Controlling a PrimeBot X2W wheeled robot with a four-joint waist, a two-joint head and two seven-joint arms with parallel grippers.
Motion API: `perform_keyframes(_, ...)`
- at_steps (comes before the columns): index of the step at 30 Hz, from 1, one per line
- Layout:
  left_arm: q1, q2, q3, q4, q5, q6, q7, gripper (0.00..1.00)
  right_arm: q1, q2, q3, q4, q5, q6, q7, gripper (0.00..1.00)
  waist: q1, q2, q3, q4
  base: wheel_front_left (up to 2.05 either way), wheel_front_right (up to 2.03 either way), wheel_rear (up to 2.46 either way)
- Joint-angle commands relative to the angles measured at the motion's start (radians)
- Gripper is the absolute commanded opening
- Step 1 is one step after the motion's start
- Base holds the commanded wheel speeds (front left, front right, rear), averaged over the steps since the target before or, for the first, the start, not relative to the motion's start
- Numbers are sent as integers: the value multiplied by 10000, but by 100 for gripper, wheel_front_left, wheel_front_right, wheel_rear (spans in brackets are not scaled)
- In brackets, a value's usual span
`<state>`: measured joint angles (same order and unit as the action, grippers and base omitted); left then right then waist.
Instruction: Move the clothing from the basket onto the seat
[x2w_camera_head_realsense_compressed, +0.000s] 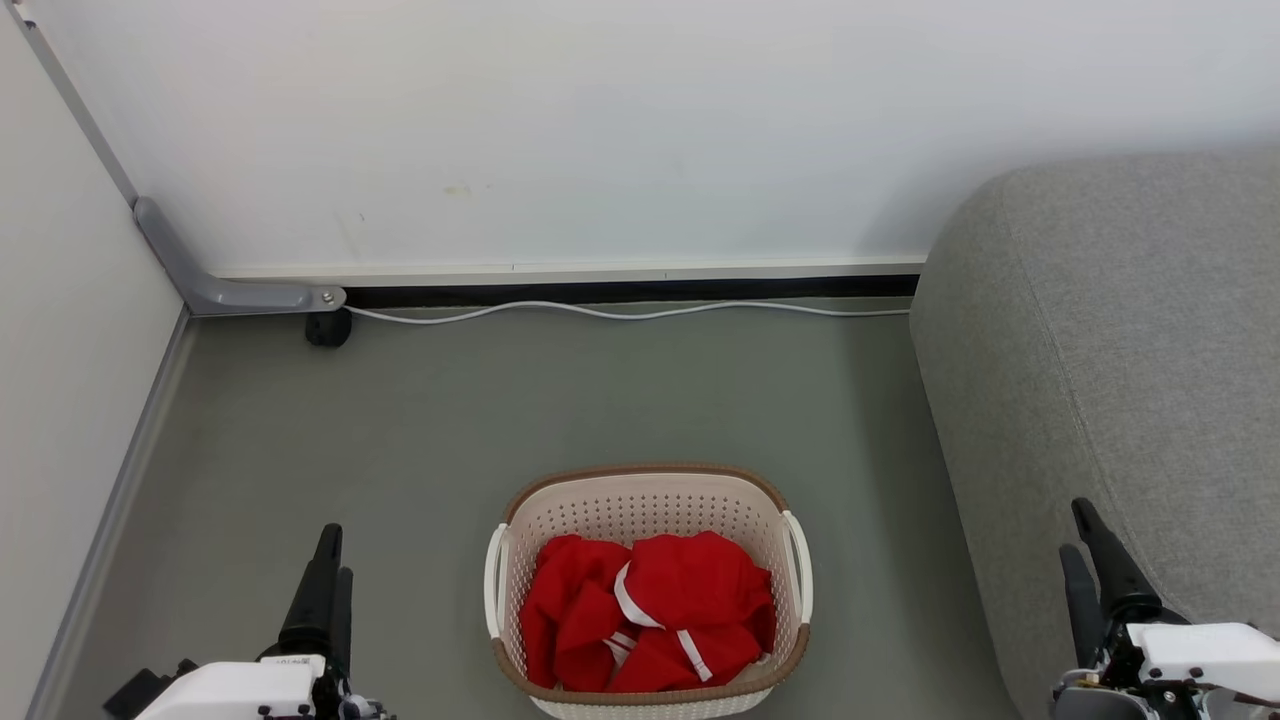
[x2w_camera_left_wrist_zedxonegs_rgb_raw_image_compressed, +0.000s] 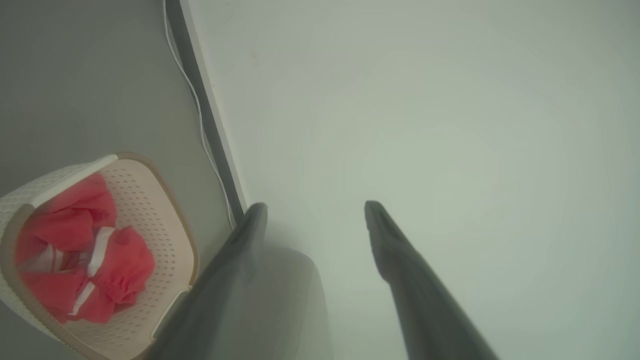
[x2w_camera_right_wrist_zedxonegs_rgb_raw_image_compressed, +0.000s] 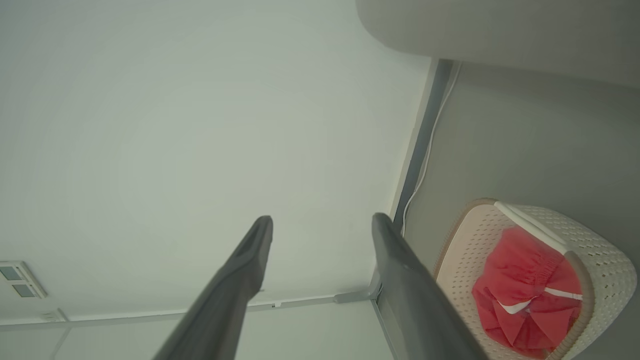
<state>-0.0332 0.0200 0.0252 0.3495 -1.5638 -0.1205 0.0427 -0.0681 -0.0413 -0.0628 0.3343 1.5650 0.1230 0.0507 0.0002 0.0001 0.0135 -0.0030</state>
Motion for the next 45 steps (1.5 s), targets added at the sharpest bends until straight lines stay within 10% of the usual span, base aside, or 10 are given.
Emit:
perform_keyframes(1, -599, 149, 19, -227, 158, -31, -98, 100, -533, -242, 138, -287, -158, 38, -155, 100, -2, -1, 8, -1, 0, 0, 0)
perform_keyframes(45, -1586, 629, -1004, 304, 6471, -62, -1364, 100, -1931, -865, 1364, 648, -5735, 55, -1450, 100, -2, -1, 196, 6, 0, 0, 0)
